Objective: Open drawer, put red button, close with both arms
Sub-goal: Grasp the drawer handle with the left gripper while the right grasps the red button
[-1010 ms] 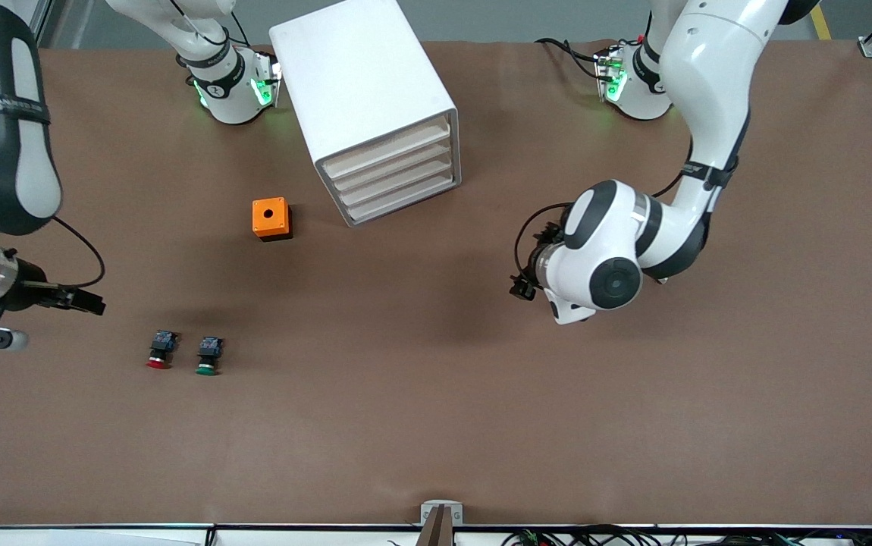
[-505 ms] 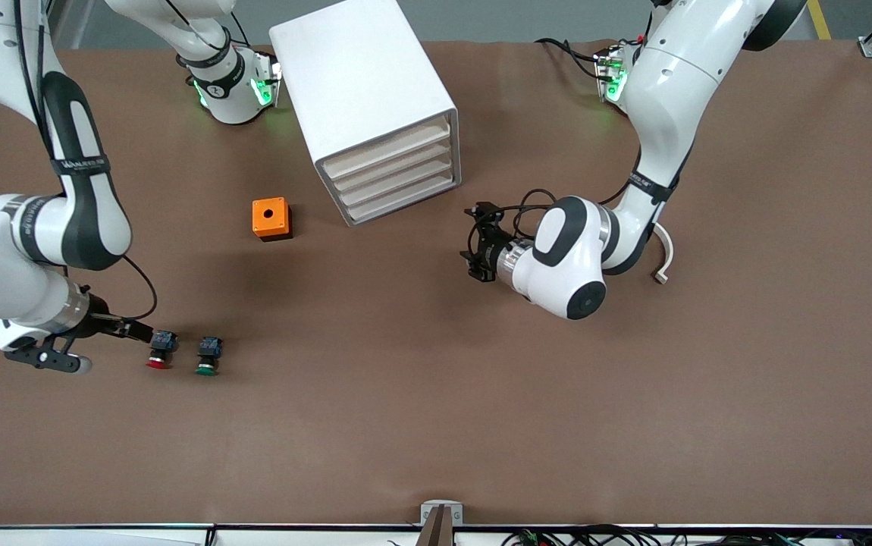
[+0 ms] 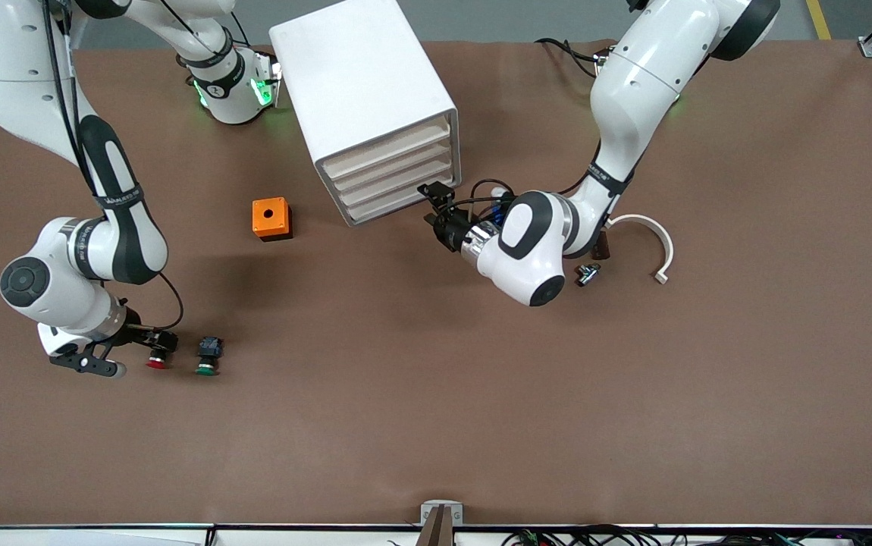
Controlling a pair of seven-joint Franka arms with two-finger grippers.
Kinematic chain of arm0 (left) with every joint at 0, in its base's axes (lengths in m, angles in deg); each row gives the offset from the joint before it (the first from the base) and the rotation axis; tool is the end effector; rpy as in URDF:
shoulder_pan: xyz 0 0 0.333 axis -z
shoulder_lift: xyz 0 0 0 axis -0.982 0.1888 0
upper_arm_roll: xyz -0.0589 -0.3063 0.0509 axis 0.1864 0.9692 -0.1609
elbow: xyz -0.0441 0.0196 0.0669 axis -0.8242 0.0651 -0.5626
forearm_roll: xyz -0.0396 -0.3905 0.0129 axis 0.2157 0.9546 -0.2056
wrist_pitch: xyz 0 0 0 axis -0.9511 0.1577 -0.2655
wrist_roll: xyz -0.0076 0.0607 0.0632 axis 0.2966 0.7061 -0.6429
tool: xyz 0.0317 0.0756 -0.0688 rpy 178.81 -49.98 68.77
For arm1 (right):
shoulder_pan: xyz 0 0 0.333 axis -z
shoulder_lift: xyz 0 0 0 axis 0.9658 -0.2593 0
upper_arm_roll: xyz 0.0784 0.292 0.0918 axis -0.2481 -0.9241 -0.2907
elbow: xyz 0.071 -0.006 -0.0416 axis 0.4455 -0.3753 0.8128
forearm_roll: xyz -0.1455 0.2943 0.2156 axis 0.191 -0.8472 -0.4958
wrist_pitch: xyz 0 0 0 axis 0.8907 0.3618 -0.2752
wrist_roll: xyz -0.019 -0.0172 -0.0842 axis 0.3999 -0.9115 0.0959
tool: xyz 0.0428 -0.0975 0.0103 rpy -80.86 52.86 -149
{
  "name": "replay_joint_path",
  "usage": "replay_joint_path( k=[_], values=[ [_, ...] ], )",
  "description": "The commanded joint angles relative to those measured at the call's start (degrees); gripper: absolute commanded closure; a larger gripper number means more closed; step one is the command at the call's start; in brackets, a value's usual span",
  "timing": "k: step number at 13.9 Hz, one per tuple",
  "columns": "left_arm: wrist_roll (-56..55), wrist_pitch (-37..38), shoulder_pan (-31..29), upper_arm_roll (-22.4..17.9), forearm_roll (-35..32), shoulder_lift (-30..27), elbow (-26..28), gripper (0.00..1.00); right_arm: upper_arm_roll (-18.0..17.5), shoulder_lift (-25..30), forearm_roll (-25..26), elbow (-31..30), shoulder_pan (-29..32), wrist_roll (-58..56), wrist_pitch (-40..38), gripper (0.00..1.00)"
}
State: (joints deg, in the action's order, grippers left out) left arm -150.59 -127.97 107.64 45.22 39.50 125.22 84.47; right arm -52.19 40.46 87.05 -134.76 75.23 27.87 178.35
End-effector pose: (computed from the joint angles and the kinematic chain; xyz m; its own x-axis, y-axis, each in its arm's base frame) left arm 0.4822 -0.4684 0.2165 -0.5950 0.7944 -0.1224 0.3651 0.1315 -0.9216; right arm 0.6438 -0.0662 0.2177 0.9733 -0.2230 0.0535 -0.2253 -0.9735 0.0405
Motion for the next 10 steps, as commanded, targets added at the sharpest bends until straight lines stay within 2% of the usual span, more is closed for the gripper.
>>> replay_joint_path(
  k=[1,6,8,10],
  values=[
    [-3.7,3.7,1.7,-0.2,3.5,1.7,-1.4,0.36,-0.3,-0.5,-0.3,-0.4,0.4,0.1,0.4,0.00],
    [-6.0,7.8,4.3,-0.1,4.4,3.2,-1.4,0.50,-0.3,-3.0,-0.3,-0.3,0.6,0.3,0.5,0.00],
    [-6.3,8.6,4.5,-0.1,5.0,3.4,-1.4,0.63,-0.3,-3.2,-0.3,0.0,0.6,0.3,0.5,0.01],
    [-6.3,8.5,5.7,-0.2,5.1,3.6,-1.4,0.65,-0.3,-3.7,-0.4,0.2,1.1,0.0,1.5,0.04]
  ],
)
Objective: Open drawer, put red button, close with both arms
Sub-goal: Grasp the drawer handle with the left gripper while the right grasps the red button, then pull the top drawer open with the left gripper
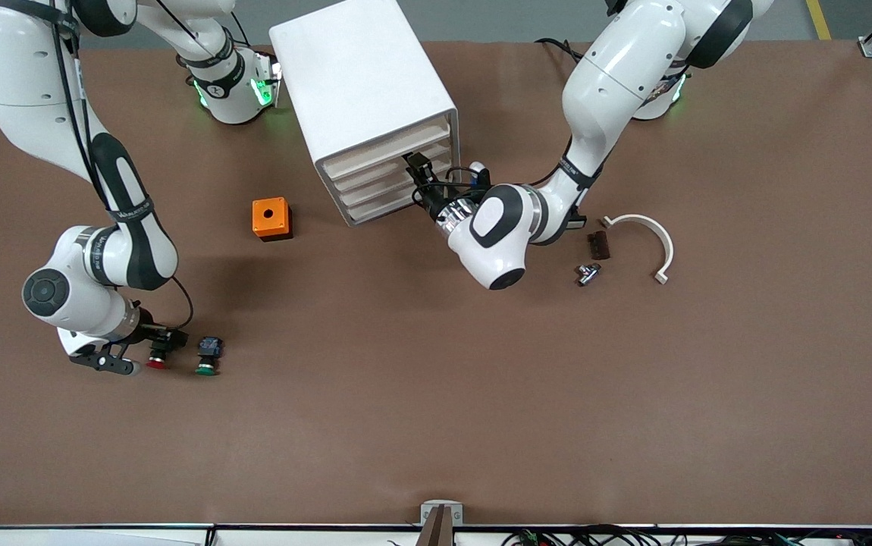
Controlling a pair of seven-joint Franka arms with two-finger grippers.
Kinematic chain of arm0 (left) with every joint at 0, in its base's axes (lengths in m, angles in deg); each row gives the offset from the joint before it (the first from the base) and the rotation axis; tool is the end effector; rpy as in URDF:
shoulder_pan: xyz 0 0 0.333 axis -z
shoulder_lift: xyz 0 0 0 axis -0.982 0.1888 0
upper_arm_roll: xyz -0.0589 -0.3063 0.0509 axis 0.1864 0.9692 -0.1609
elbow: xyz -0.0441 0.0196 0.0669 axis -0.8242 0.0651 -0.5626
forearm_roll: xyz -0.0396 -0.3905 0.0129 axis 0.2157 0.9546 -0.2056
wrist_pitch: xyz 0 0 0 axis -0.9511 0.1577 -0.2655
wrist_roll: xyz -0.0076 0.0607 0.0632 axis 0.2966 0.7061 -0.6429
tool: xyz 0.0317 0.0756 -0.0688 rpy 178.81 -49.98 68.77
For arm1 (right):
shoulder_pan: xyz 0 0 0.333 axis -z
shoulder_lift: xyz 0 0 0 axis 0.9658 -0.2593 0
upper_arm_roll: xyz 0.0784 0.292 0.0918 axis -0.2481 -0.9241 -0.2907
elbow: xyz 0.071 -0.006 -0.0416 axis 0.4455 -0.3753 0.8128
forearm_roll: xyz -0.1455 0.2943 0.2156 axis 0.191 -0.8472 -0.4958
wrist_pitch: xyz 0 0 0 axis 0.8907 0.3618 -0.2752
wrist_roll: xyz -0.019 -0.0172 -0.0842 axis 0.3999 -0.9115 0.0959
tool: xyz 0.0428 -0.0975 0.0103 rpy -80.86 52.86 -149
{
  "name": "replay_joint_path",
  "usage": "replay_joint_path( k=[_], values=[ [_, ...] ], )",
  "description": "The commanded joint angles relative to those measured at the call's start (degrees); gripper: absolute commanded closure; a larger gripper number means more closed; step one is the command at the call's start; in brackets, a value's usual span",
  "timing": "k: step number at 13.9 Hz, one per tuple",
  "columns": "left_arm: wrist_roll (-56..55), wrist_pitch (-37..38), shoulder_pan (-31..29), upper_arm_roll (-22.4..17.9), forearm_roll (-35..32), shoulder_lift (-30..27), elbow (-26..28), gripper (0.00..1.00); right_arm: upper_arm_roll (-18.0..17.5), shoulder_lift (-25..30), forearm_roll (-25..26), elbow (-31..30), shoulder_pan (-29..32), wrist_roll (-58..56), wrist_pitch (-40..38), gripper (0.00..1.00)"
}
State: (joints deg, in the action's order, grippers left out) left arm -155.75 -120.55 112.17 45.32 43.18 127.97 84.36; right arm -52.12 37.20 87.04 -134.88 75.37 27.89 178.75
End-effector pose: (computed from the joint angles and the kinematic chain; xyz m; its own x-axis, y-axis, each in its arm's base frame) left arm 0.4226 -0.5061 0.1969 -0.5230 0.8520 0.0223 0.1764 0.1337 -0.9752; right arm 0.6359 -0.0685 0.1811 0.9740 -0.2266 0.0030 -0.2264 -0.9726 0.0530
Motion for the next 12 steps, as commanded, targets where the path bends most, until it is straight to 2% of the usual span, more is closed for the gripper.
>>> replay_joint_path(
  k=[1,3,5,7,10,11,12],
  values=[
    [-1.1,1.1,1.2,-0.3,1.5,0.9,-1.3,0.65,-0.3,-0.7,-0.3,0.2,1.7,-0.4,2.2,0.05],
    [-1.3,1.1,1.2,-0.3,1.4,0.9,-1.4,0.68,-0.3,-1.0,-0.3,0.2,2.0,-0.4,2.3,0.11],
    [-1.4,1.1,1.2,-0.4,1.2,1.0,-1.4,0.84,-0.4,-1.0,-0.4,0.2,1.7,0.1,1.9,0.19],
    [-1.4,1.1,1.1,-0.8,0.4,1.0,-1.5,1.00,-0.4,-1.0,-0.4,-0.1,1.3,0.7,1.6,0.19],
    [-1.3,1.1,0.6,-1.2,-1.4,1.0,-3.1,1.00,-0.4,-0.9,-0.4,-0.3,1.2,0.4,1.5,0.19],
    [-1.3,1.1,0.3,-2.2,-1.3,0.9,-3.9,1.00,-0.4,-0.9,-0.4,-0.3,1.2,0.3,1.5,0.24],
    [-1.2,1.1,0.2,-3.6,-1.2,0.9,-4.6,1.00,-0.4,-0.9,-0.4,-0.2,1.1,0.1,0.5,0.35]
  ],
)
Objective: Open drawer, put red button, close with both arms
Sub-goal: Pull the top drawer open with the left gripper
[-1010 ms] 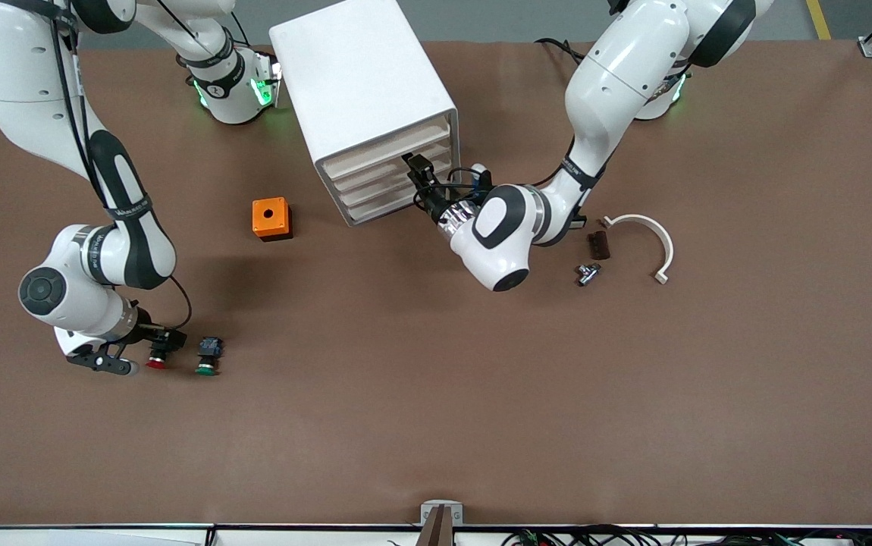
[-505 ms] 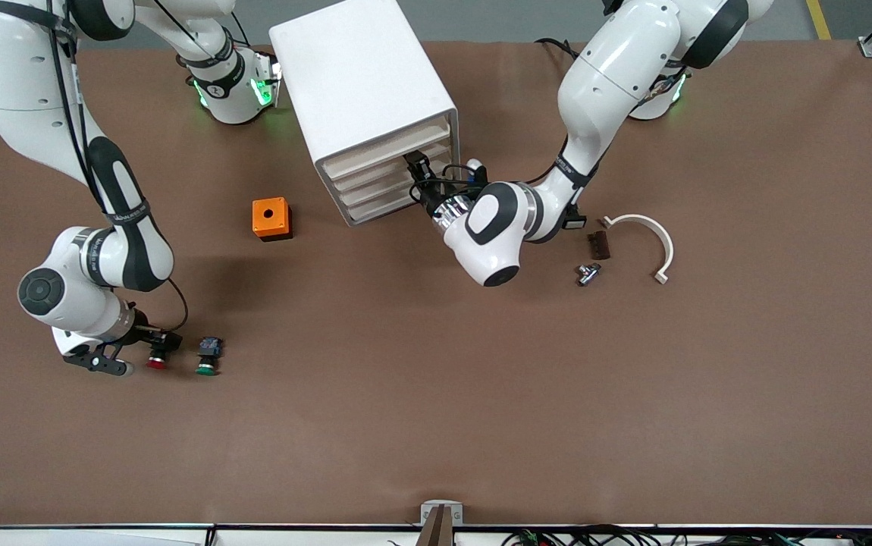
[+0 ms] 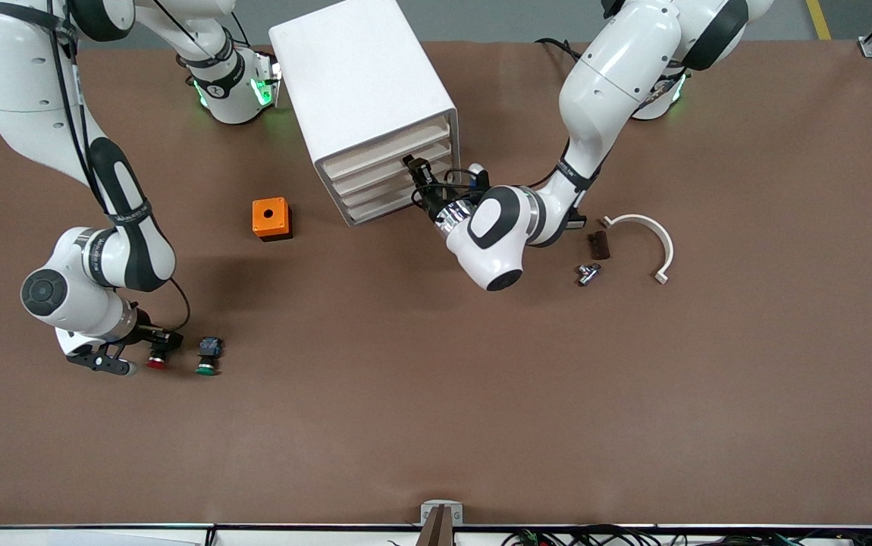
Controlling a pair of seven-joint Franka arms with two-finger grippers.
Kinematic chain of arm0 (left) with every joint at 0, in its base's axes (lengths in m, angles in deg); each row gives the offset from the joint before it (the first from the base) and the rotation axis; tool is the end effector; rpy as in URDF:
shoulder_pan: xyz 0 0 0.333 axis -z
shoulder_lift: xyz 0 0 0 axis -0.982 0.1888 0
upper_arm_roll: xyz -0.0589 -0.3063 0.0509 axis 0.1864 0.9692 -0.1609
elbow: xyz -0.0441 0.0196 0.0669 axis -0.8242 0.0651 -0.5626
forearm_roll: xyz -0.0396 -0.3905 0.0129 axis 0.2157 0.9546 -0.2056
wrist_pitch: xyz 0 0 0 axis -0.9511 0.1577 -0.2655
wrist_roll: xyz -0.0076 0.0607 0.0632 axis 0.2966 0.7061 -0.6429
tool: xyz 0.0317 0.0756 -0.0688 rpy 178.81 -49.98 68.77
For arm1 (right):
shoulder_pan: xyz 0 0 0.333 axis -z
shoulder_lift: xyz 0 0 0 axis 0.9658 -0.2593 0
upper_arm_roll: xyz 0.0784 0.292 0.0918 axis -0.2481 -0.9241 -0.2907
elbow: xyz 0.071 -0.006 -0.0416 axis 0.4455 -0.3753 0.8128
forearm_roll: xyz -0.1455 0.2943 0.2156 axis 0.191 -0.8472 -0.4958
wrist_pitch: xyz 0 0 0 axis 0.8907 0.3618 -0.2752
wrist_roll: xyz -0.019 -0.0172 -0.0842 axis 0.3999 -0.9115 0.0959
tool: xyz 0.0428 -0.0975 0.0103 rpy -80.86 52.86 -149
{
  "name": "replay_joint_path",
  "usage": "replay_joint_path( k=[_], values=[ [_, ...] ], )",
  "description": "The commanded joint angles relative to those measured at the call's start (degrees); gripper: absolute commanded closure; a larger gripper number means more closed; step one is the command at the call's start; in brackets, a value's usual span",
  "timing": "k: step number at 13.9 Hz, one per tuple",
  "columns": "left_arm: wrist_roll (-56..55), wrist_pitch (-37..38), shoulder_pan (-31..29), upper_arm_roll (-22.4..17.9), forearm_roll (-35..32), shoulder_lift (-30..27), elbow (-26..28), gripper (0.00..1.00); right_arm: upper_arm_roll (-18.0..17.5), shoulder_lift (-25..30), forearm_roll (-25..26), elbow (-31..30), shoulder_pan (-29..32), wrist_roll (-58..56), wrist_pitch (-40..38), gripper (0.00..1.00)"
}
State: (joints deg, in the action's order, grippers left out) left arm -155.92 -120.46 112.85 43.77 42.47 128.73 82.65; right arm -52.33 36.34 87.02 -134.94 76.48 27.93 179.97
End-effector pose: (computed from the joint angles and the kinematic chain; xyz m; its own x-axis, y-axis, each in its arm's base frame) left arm 0.4332 -0.5039 0.1948 -0.5246 0.8511 0.0196 0.2020 0.1468 -0.9683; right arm 0.6343 -0.0787 0.1729 0.9701 -0.2425 0.0080 -0.2426 -0.9688 0.0514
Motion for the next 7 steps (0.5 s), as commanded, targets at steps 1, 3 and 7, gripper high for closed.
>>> replay_joint_path(
  k=[1,3,7],
  values=[
    [-0.7,1.0,-0.8,-3.2,-0.5,0.3,-3.8,1.00,-0.3,0.1,-0.4,-0.1,0.0,0.0,-1.9,0.53],
    [1.1,1.0,-2.0,-4.4,-0.4,1.4,-6.1,0.99,-0.8,0.4,-0.6,0.0,-0.1,0.4,-2.9,0.95],
    [5.3,-0.2,-5.2,-5.4,-0.1,2.4,-8.0,0.97,-0.8,2.7,-2.2,1.9,-0.3,0.7,-7.5,1.00]
  ],
)
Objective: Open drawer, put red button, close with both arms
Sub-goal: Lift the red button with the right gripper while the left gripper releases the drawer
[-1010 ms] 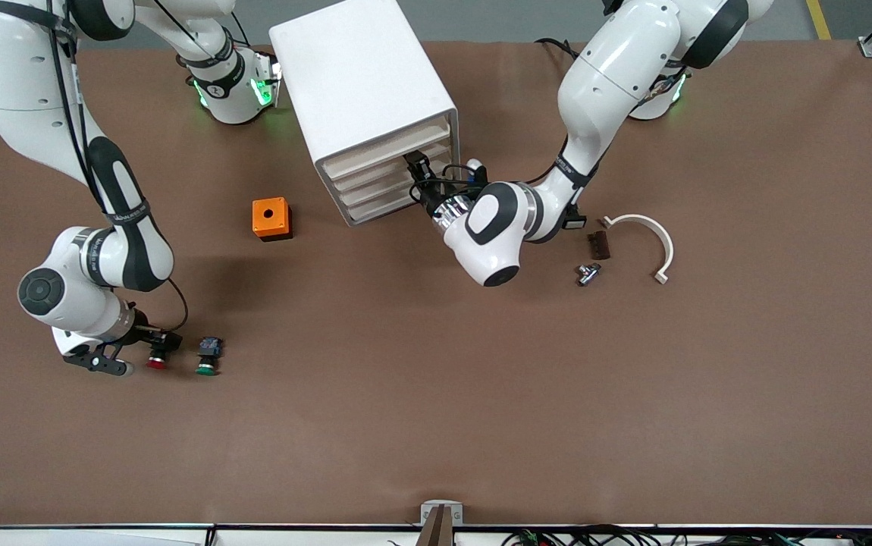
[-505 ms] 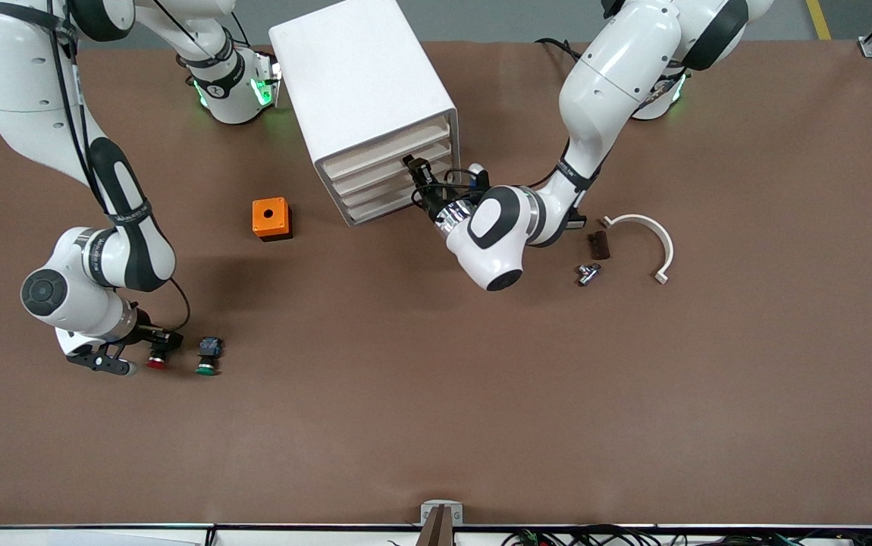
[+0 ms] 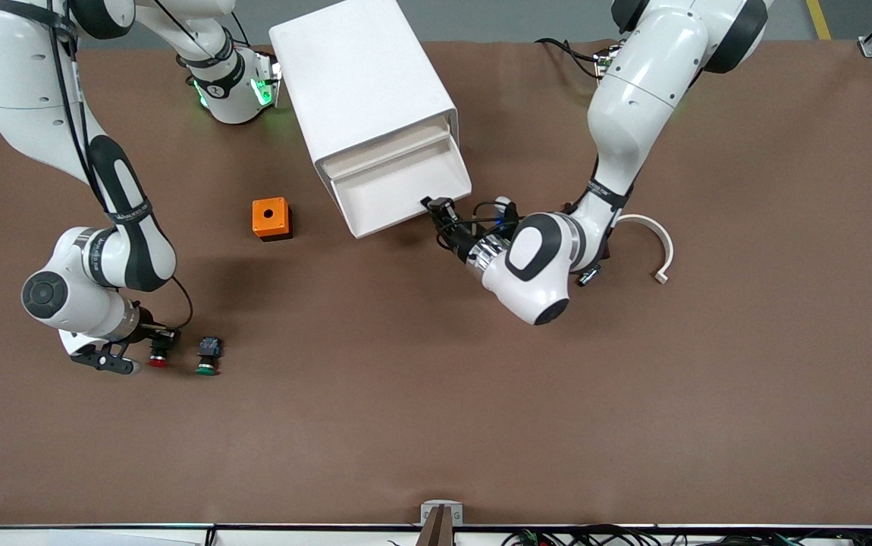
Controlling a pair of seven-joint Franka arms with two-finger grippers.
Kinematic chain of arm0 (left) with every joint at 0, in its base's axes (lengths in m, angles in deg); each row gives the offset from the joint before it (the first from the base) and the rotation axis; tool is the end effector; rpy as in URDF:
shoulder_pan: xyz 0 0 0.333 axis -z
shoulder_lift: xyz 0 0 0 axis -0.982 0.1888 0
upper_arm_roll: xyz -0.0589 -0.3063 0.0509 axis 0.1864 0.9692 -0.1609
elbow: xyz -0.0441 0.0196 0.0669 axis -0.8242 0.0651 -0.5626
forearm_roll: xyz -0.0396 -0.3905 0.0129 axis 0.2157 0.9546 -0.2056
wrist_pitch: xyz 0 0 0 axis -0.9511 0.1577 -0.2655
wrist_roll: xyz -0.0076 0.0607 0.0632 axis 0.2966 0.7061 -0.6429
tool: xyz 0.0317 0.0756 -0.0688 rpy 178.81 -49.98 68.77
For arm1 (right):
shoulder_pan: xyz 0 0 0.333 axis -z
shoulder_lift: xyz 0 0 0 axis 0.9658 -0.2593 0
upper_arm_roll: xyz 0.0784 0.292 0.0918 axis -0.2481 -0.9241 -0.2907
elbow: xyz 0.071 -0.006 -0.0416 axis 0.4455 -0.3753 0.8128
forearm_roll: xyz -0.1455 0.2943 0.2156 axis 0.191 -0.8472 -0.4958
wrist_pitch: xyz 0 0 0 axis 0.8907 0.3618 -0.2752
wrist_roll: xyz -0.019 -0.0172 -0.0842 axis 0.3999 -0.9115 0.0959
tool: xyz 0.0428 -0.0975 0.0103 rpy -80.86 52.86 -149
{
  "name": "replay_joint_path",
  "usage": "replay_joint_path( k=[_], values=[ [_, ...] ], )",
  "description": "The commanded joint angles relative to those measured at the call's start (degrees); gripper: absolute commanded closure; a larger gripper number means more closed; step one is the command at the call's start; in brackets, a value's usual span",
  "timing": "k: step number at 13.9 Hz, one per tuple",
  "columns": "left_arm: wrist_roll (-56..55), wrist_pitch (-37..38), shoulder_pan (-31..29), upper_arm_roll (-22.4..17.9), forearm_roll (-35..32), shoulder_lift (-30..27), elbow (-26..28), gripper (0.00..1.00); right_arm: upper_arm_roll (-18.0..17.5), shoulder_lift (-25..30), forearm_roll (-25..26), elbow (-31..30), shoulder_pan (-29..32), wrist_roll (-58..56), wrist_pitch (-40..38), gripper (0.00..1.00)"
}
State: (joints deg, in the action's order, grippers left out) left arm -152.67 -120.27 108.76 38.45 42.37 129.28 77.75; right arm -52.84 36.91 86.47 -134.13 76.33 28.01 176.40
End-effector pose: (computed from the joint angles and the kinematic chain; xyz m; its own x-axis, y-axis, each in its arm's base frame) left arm 0.5212 -0.4441 0.2099 -0.6192 0.7814 -0.0781 0.3062 0.1487 -0.9403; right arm 0.6350 -0.0713 0.1790 0.9694 -0.2435 -0.0316 -0.2420 -0.9693 0.0441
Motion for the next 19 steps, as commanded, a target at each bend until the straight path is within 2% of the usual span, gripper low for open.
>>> replay_joint_path(
  k=[1,3,4,5,6,7,8,11,15,19],
  values=[
    [2.6,-1.5,-1.5,-0.2,0.0,2.2,-3.8,0.96,-0.3,3.1,-2.8,2.1,-0.4,1.3,-7.1,1.00],
    [3.5,-2.9,-2.4,-0.4,0.0,2.8,-4.6,0.96,-0.3,7.3,-3.6,3.2,-3.0,6.4,-14.2,1.00],
    [3.6,-2.9,-3.1,-0.4,0.0,2.8,-4.6,0.88,-0.3,9.7,-3.6,3.2,-4.9,10.8,-16.9,1.00],
    [3.6,-2.8,-3.2,-0.4,0.0,2.6,-4.6,0.75,-0.3,12.3,-3.6,3.2,-7.5,16.8,-19.6,1.00],
    [3.5,-2.7,-3.6,-0.4,0.0,2.4,-4.6,0.52,-0.3,14.8,-3.6,3.1,-10.6,23.3,-21.8,1.00],
    [3.5,-2.4,-3.8,-0.4,0.0,2.1,-4.6,0.19,-0.3,16.7,-3.6,3.0,-13.3,28.4,-23.8,1.00],
    [3.4,-2.3,-3.9,-0.4,-0.2,1.9,-4.6,0.01,-0.3,18.5,-3.7,2.8,-15.9,33.5,-25.3,1.00],
    [4.7,-2.3,-5.8,-0.6,-0.7,1.6,-5.1,0.01,-0.3,22.5,-7.1,2.5,-23.1,45.9,-28.5,1.00],
    [9.8,-2.4,-7.9,-0.5,-11.7,0.3,-8.3,0.01,-0.3,24.9,-7.2,2.1,-33.2,62.1,-28.8,1.00],
    [19.1,-3.9,-9.1,-3.1,-16.8,-1.6,-10.9,0.01,-0.3,24.3,-7.3,0.8,-42.0,79.6,-22.6,1.00]
  ],
)
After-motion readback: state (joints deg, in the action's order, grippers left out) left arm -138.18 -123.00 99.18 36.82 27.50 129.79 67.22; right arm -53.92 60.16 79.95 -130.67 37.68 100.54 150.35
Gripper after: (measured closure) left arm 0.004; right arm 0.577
